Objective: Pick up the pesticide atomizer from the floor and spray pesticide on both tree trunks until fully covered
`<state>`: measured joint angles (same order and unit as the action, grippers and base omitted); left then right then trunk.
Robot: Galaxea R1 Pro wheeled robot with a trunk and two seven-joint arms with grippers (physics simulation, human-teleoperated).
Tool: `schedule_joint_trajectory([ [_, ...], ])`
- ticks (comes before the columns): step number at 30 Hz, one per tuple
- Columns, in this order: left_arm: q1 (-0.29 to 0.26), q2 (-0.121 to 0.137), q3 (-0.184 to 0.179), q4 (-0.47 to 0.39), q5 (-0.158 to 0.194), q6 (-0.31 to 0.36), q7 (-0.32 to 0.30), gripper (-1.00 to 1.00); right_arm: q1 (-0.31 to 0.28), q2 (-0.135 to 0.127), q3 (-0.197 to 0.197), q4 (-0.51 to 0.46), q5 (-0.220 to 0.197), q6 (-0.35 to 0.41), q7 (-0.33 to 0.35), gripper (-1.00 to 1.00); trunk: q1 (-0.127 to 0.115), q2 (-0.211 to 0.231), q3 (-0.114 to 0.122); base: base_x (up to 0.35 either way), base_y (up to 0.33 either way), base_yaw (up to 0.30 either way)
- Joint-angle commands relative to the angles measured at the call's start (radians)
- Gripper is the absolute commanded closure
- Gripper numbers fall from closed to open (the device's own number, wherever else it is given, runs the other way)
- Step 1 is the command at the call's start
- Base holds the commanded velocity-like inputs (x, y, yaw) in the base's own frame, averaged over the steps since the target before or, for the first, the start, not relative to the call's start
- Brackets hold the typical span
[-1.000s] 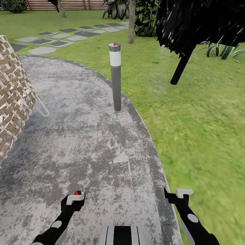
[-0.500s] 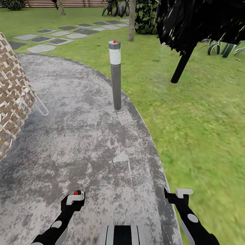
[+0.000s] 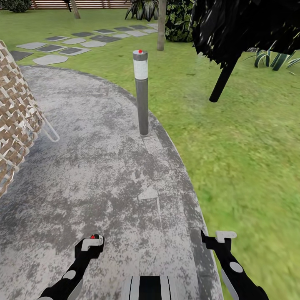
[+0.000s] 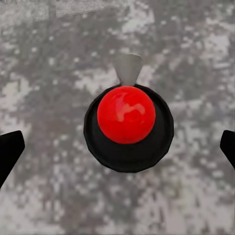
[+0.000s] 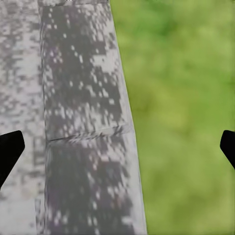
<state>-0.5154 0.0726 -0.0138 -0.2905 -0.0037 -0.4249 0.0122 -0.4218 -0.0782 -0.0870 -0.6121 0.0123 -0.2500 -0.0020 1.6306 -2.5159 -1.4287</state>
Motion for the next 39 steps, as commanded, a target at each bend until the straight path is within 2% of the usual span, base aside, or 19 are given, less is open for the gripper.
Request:
schedule_joint_trajectory([
  [1, 0.0, 0.0, 0.0, 0.0, 0.0, 0.0, 0.0, -1.0, 0.0, 0.0, 0.0, 0.0, 0.0, 0.0, 0.0, -1.0, 0.0, 0.0, 0.0, 0.024, 0.0, 0.0],
  [25, 0.0, -0.002, -0.003, -0.007, -0.004, 0.0, -0.001, -1.0, 0.0, 0.0, 0.0, 0.0, 0.0, 0.0, 0.0, -1.0, 0.0, 0.0, 0.0, 0.002, 0.0, 0.0],
  [26, 0.0, -0.002, -0.003, -0.008, -0.004, 0.0, -0.001, 1.0, 0.0, 0.0, 0.0, 0.0, 0.0, 0.0, 0.0, -1.0, 0.0, 0.0, 0.0, 0.0, 0.0, 0.0],
  [39, 0.0, -0.001, 0.001, -0.009, 0.002, -0.001, 0.0, 1.0, 0.0, 0.0, 0.001, 0.0, 0.0, 0.0, 0.0, -1.0, 0.0, 0.0, 0.0, 0.0, 0.0, 0.0],
])
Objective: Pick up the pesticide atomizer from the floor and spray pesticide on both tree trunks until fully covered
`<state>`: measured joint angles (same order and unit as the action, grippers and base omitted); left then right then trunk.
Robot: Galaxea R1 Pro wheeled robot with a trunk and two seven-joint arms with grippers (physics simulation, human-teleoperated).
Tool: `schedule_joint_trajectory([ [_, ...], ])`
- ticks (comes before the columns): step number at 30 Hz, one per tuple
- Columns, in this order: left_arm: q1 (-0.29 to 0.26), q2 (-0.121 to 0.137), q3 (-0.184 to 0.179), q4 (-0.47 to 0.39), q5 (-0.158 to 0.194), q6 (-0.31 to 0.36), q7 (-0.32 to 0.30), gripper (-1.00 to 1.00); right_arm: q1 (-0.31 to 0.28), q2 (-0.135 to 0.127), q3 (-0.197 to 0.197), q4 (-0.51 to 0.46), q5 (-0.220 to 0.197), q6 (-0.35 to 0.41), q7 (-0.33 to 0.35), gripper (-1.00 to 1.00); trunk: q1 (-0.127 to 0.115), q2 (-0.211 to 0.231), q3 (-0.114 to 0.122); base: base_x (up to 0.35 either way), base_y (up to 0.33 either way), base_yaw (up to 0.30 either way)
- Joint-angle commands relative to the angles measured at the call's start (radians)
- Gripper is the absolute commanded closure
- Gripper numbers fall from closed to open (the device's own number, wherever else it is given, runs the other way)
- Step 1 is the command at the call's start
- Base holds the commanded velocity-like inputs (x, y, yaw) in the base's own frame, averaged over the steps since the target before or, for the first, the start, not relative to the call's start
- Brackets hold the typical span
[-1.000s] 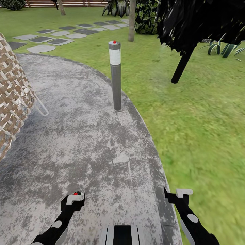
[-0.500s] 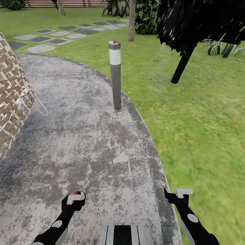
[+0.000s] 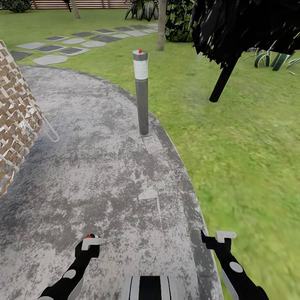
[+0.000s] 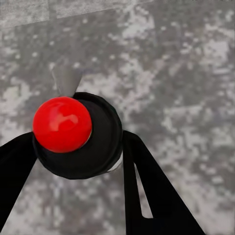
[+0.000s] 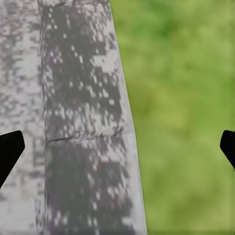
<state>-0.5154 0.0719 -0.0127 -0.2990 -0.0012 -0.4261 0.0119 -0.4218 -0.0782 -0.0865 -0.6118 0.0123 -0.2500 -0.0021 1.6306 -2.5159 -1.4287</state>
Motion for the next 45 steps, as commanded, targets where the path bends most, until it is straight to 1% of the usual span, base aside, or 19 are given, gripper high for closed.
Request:
schedule_joint_trajectory([
  [1, 0.0, 0.0, 0.0, 0.0, 0.0, 0.0, 0.0, 1.0, 0.0, 0.0, 0.0, 0.0, 0.0, 0.0, 0.0, -1.0, 0.0, 0.0, 0.0, 0.0, 0.0, 0.0],
  [21, 0.0, 0.0, 0.0, -0.002, 0.003, 0.0, 0.0, 1.0, 0.0, 0.0, 0.001, 0.001, 0.0, 0.0, 0.0, -1.0, 0.0, 0.0, 0.0, 0.0, 0.0, 0.0],
  [45, 0.0, 0.001, 0.003, -0.002, 0.003, 0.004, 0.0, 1.0, 0.0, 0.001, 0.004, 0.001, 0.0, -0.002, 0.0, -1.0, -0.011, 0.006, 0.093, 0.0, 0.0, 0.0],
])
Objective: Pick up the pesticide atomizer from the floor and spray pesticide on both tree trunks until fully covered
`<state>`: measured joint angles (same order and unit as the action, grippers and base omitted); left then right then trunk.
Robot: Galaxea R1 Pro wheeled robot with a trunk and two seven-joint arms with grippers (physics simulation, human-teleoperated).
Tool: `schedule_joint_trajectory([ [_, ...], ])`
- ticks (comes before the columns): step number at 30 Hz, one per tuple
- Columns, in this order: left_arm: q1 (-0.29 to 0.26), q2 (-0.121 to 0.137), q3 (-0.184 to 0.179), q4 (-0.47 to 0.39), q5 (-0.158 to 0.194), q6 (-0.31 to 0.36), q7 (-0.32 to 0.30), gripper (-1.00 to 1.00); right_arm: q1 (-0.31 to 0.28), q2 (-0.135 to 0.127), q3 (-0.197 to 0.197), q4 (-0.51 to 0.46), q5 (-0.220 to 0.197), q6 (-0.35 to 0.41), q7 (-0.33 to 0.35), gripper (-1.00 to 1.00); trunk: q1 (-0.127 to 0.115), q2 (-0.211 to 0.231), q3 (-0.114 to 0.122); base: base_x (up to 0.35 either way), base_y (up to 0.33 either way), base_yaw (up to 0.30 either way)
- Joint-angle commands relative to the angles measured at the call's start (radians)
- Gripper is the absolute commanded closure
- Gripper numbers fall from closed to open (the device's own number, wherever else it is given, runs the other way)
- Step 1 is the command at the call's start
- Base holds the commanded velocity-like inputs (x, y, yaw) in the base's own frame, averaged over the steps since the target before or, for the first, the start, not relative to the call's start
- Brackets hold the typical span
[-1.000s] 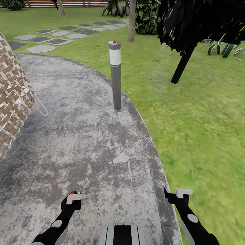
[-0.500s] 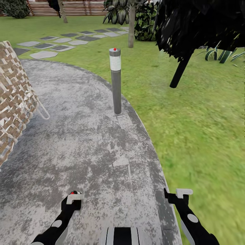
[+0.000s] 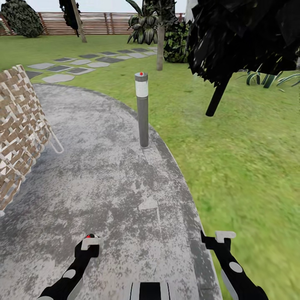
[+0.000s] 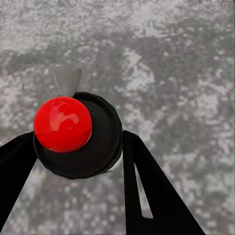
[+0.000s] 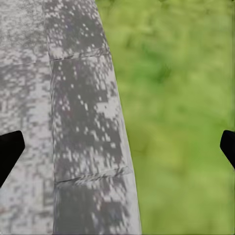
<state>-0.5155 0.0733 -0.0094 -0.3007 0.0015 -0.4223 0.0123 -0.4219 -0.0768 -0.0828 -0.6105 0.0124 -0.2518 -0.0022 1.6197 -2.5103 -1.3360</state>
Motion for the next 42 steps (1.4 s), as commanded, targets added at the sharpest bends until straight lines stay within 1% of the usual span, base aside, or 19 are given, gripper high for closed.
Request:
schedule_joint_trajectory([
  [1, 0.0, 0.0, 0.0, 0.0, 0.0, 0.001, 0.0, 1.0, 0.0, 0.0, 0.001, 0.0, 0.0, 0.0, 0.0, -1.0, 0.0, 0.0, 0.004, 0.0, 0.0, 0.0],
  [4, 0.0, 0.0, -0.001, 0.0, 0.0, 0.001, 0.0, 1.0, 0.0, 0.0, 0.001, 0.001, 0.0, -0.004, 0.0, -1.0, -0.002, 0.001, 0.016, 0.0, 0.0, 0.0],
  [5, 0.01, 0.006, -0.001, 0.012, -0.004, 0.002, 0.001, 1.0, 0.008, 0.001, 0.001, 0.009, 0.002, -0.095, 0.001, -1.0, -0.002, 0.001, 0.019, 0.0, 0.0, 0.0],
  [6, 0.023, 0.008, -0.001, 0.013, -0.004, 0.002, 0.001, 1.0, 0.028, 0.001, 0.001, 0.011, 0.003, -0.123, 0.002, -1.0, -0.003, 0.001, 0.023, 0.0, 0.0, 0.0],
  [8, 0.057, 0.008, 0.001, 0.009, -0.003, 0.0, 0.001, 1.0, 0.074, 0.0, 0.001, 0.017, 0.004, -0.145, 0.003, -1.0, -0.004, 0.002, 0.031, 0.0, 0.0, 0.0],
  [10, 0.072, 0.008, 0.001, 0.005, -0.003, -0.001, 0.001, 1.0, 0.103, 0.0, 0.001, 0.022, 0.003, -0.163, 0.002, -1.0, -0.004, 0.002, 0.039, 0.0, 0.0, 0.0],
  [14, 0.097, 0.008, 0.002, 0.009, -0.003, -0.001, 0.002, 1.0, 0.171, -0.002, 0.0, 0.032, 0.004, -0.258, 0.001, -1.0, -0.006, 0.003, 0.054, 0.0, 0.0, 0.0],
  [15, 0.112, 0.008, 0.003, 0.01, -0.002, -0.001, 0.002, 1.0, 0.193, -0.005, 0.0, 0.048, 0.003, -0.294, 0.0, -1.0, -0.007, 0.004, 0.058, 0.0, 0.0, 0.0],
  [16, 0.123, 0.009, 0.004, 0.01, -0.001, -0.001, 0.003, 1.0, 0.202, -0.007, -0.001, 0.065, 0.003, -0.309, 0.0, -1.0, -0.007, 0.004, 0.062, 0.0, 0.0, 0.0],
  [19, 0.149, 0.01, 0.011, 0.008, 0.0, -0.001, 0.003, 1.0, 0.213, -0.008, -0.002, 0.101, 0.002, -0.328, -0.002, -1.0, -0.008, 0.004, 0.074, 0.0, 0.0, 0.0],
  [21, 0.164, 0.011, 0.032, 0.008, 0.003, -0.002, 0.003, 1.0, 0.216, -0.009, -0.003, 0.115, 0.001, -0.334, -0.003, -1.0, -0.009, 0.005, 0.081, 0.0, 0.0, 0.0],
  [24, 0.171, 0.011, 0.058, 0.009, 0.004, -0.002, 0.003, 1.0, 0.217, -0.008, -0.002, 0.123, 0.0, -0.337, -0.004, -1.0, -0.011, 0.006, 0.093, 0.0, 0.0, 0.0],
  [26, 0.174, 0.011, 0.066, 0.012, 0.005, -0.003, 0.003, 1.0, 0.218, -0.009, -0.003, 0.127, -0.001, -0.338, -0.004, -1.0, -0.012, 0.006, 0.101, 0.0, 0.0, 0.0],
  [33, 0.186, 0.011, 0.072, 0.014, 0.005, -0.003, 0.003, 1.0, 0.219, -0.008, -0.002, 0.13, 0.0, -0.339, -0.003, -1.0, -0.015, 0.008, 0.128, 0.0, 0.0, 0.0],
  [42, 0.188, 0.011, 0.072, 0.015, 0.005, -0.003, 0.002, 1.0, 0.219, -0.008, -0.002, 0.142, 0.0, -0.338, -0.001, -1.0, -0.019, 0.01, 0.163, 0.0, 0.0, 0.0],
])
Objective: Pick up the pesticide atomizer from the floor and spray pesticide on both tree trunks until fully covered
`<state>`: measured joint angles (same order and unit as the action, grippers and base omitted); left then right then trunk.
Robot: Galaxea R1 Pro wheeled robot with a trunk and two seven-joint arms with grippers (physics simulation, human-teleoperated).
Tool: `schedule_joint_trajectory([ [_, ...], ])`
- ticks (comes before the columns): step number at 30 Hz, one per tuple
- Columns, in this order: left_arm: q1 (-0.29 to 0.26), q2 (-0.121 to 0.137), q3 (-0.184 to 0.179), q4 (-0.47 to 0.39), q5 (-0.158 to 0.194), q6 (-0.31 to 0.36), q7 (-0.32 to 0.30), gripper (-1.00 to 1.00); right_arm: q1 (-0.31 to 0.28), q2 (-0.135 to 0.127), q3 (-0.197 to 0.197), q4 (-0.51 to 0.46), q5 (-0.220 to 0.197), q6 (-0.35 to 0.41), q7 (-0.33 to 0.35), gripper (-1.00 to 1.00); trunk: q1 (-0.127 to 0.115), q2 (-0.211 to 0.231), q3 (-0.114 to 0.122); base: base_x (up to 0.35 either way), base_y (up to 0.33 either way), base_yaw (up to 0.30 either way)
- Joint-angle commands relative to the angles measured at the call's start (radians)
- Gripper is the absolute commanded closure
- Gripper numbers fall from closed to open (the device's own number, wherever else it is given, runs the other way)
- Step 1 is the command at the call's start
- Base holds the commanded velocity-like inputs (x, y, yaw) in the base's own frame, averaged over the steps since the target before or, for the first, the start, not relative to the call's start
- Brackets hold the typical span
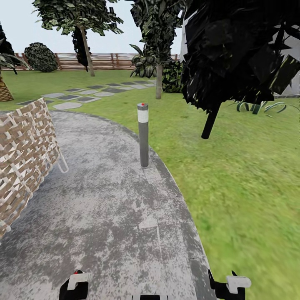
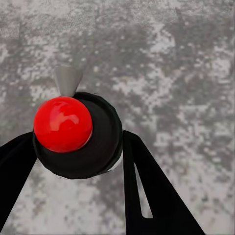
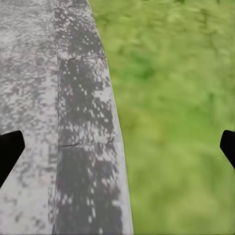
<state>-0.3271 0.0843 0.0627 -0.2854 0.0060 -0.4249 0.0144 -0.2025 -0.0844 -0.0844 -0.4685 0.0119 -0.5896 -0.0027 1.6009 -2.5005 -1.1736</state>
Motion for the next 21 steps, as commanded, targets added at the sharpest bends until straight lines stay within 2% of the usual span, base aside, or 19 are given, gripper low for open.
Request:
schedule_joint_trajectory([
  [1, 0.0, 0.0, 0.0, 0.0, 0.0, 0.0, 0.0, 1.0, 0.0, 0.0, 0.0, 0.001, 0.0, 0.0, 0.0, -1.0, 0.0, 0.0, 0.004, 0.0, 0.0, 0.0],
  [13, 0.0, 0.0, 0.0, -0.001, 0.0, 0.0, 0.0, 1.0, 0.0, 0.006, 0.002, 0.005, 0.0, 0.001, 0.0, -1.0, -0.043, 0.078, 0.042, 0.0, 0.0, 0.016],
  [21, 0.0, 0.0, 0.0, -0.001, 0.0, 0.0, 0.0, 1.0, 0.0, 0.006, 0.002, 0.005, 0.0, 0.001, 0.0, -1.0, -0.074, 0.134, 0.069, 0.0, 0.0, 0.218],
])
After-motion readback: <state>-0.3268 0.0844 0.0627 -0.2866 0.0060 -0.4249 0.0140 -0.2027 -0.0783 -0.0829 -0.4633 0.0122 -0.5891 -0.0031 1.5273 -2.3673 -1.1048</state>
